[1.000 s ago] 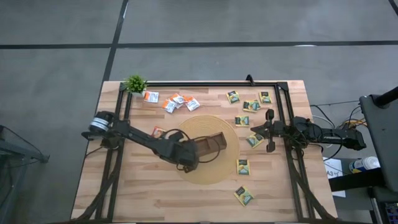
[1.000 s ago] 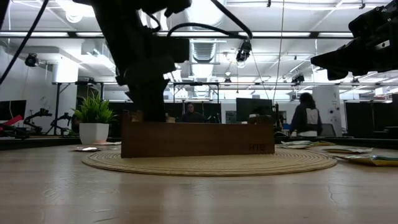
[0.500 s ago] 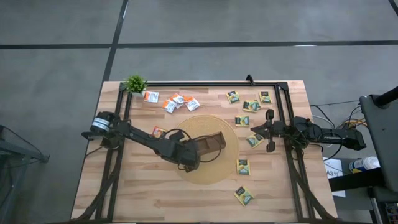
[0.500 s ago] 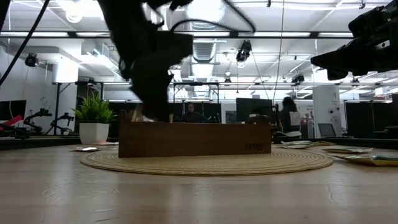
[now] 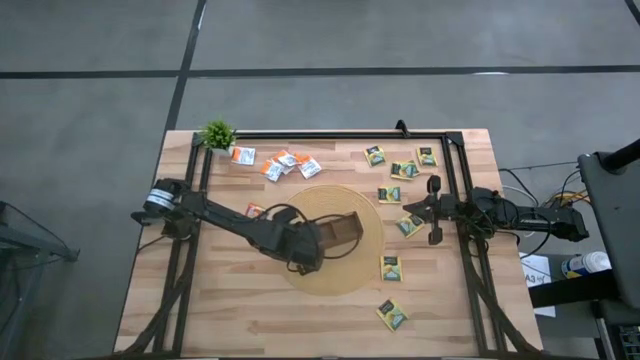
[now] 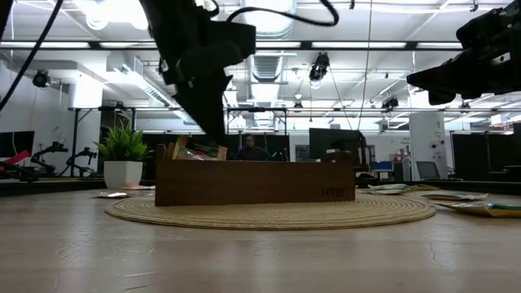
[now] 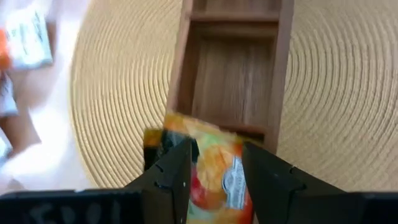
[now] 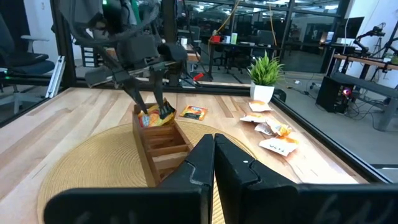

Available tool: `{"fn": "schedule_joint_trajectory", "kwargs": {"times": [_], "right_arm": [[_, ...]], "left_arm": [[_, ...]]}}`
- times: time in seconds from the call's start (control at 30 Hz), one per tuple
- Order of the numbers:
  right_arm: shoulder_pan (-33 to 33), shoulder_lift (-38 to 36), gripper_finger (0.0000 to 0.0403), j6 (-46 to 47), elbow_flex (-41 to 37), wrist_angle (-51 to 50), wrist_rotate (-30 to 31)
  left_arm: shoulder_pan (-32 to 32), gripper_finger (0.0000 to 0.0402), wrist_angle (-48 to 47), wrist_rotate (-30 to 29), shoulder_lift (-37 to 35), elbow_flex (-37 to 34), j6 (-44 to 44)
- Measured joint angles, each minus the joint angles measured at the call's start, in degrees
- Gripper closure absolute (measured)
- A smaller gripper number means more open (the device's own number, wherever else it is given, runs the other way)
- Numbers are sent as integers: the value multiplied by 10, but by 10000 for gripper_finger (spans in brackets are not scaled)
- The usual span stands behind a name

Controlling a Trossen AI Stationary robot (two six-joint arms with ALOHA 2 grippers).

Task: Pick & Place Tea
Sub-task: Put the mango tea sachet into the left section of the wooden organizer

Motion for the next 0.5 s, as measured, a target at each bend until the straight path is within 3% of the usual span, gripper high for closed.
{"fn": "schedule_joint_trajectory", "kwargs": {"times": [0.17,0.5], "right_arm": [[0,0,394,0,0,0,0],[0,0,394,0,0,0,0]], "left_arm": [[-1,266,-31,-3,0,11,-15],[-29,266,-75,-100,-52,10,-104]]}}
